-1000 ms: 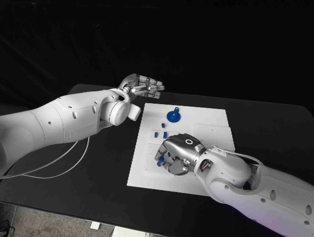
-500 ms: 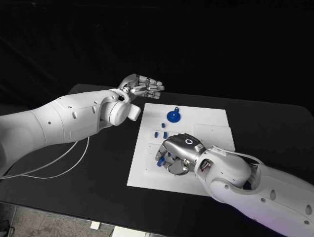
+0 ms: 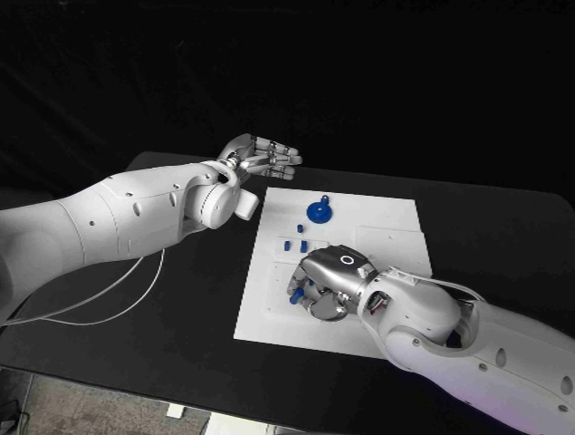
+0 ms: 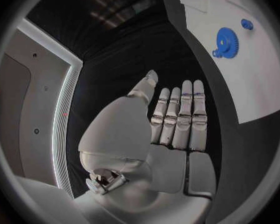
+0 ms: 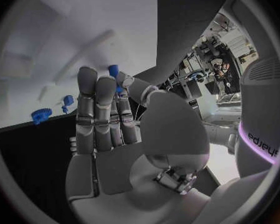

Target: Assemble the parts on the task board

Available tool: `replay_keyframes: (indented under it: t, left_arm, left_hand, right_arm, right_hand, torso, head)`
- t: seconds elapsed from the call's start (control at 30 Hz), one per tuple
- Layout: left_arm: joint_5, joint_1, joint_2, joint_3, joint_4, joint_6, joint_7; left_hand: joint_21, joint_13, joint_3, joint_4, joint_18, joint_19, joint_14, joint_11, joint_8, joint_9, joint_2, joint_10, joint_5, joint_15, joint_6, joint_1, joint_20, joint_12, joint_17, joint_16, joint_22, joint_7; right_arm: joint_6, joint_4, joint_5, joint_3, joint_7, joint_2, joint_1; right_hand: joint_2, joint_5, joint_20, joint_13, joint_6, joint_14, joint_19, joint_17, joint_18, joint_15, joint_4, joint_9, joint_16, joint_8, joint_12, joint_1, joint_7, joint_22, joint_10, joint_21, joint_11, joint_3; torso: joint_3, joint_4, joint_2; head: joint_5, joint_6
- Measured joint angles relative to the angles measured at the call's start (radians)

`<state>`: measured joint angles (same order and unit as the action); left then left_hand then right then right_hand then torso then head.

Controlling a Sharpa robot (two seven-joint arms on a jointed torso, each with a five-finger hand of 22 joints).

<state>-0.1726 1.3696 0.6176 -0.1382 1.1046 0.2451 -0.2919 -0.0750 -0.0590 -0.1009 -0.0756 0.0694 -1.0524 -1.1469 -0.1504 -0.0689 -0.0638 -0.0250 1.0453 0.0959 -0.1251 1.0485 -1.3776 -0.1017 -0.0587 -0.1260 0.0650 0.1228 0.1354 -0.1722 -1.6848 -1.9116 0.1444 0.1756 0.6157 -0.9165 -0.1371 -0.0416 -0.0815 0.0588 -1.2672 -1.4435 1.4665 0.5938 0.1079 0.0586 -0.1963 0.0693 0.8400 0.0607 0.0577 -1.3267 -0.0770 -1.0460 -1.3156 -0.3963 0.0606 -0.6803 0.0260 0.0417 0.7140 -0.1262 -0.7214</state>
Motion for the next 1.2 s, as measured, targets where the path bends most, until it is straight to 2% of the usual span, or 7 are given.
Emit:
replay_keyframes:
  t: [0.63, 0.97, 1.07, 1.13, 1.2]
  left_arm:
    - [0.000, 0.000, 0.001, 0.000, 0.000, -0.002, 0.002]
    - [0.000, 0.000, 0.000, 0.000, 0.000, -0.003, 0.003]
    - [0.000, 0.000, 0.000, 0.000, 0.000, -0.003, 0.004]
    - [0.000, 0.000, 0.000, 0.000, 0.000, -0.003, 0.004]
    - [0.000, 0.000, 0.000, 0.000, 0.000, -0.003, 0.004]
  left_hand:
    - [0.000, 0.000, 0.003, 0.003, 0.000, 0.000, 0.000, 0.000, 0.000, 0.000, 0.000, 0.000, 0.000, 0.000, 0.000, 0.000, 0.000, 0.000, -0.001, 0.000, -0.003, 0.000]
    - [0.000, 0.000, 0.003, 0.003, 0.000, 0.000, 0.000, 0.000, 0.000, 0.000, 0.000, 0.000, 0.000, 0.000, 0.000, 0.000, 0.000, 0.000, -0.001, 0.000, -0.003, 0.000]
    - [0.000, 0.000, 0.003, 0.003, 0.000, 0.000, 0.000, 0.000, 0.000, 0.000, 0.000, 0.000, 0.000, 0.000, 0.000, 0.000, 0.000, 0.000, -0.001, 0.000, -0.003, 0.000]
    - [0.000, 0.000, 0.003, 0.003, 0.000, 0.000, 0.000, 0.000, 0.000, 0.000, 0.000, 0.000, 0.000, 0.000, 0.000, 0.000, 0.000, 0.000, -0.001, 0.000, -0.003, 0.000]
    - [0.000, 0.000, 0.003, 0.003, 0.000, 0.000, 0.000, 0.000, 0.000, 0.000, 0.000, 0.000, 0.000, 0.000, 0.000, 0.000, 0.000, 0.000, -0.001, 0.000, -0.003, 0.000]
  right_arm:
    - [0.004, -0.004, -0.013, 0.000, 0.017, -0.003, 0.001]
    - [0.028, 0.009, -0.020, -0.001, 0.035, -0.024, -0.004]
    - [0.033, 0.011, -0.024, -0.007, 0.039, -0.030, -0.007]
    - [0.033, 0.014, -0.026, -0.010, 0.042, -0.033, -0.008]
    - [0.033, 0.018, -0.027, -0.013, 0.045, -0.033, -0.009]
  right_hand:
    - [-0.003, -0.005, -0.002, 0.000, 0.000, 0.000, -0.002, 0.001, 0.000, 0.000, -0.001, 0.001, 0.000, 0.000, 0.000, 0.003, 0.000, -0.004, 0.000, 0.002, 0.000, 0.001]
    - [0.002, -0.005, -0.002, 0.001, 0.006, 0.000, -0.002, 0.001, 0.000, 0.000, 0.002, 0.001, -0.004, -0.003, 0.000, 0.007, -0.003, -0.007, 0.000, 0.013, 0.000, -0.002]
    - [-0.004, -0.045, -0.002, 0.004, 0.017, 0.003, -0.002, -0.003, 0.000, -0.003, 0.006, 0.000, -0.005, -0.003, 0.000, 0.018, -0.009, -0.007, 0.004, 0.018, -0.004, 0.041]
    - [-0.003, -0.043, 0.000, 0.007, 0.033, 0.003, 0.000, -0.007, 0.002, -0.004, 0.014, 0.000, -0.005, -0.004, 0.000, 0.032, -0.011, -0.004, 0.013, 0.029, -0.014, 0.081]
    - [-0.013, -0.039, 0.004, 0.006, 0.054, 0.007, -0.001, -0.010, 0.016, -0.007, 0.022, -0.001, -0.004, 0.002, 0.003, 0.050, -0.014, 0.003, 0.025, 0.034, -0.023, 0.106]
  torso:
    - [0.0000, -0.0006, 0.000]
    - [0.0011, -0.0009, -0.001]
    - [0.0012, -0.0009, -0.001]
    - [0.0012, -0.0005, -0.001]
    - [0.0012, -0.0002, -0.001]
  head:
    - [-0.002, 0.000]
    - [-0.001, 0.000]
    - [-0.001, -0.001]
    - [-0.001, -0.002]
    - [-0.001, -0.002]
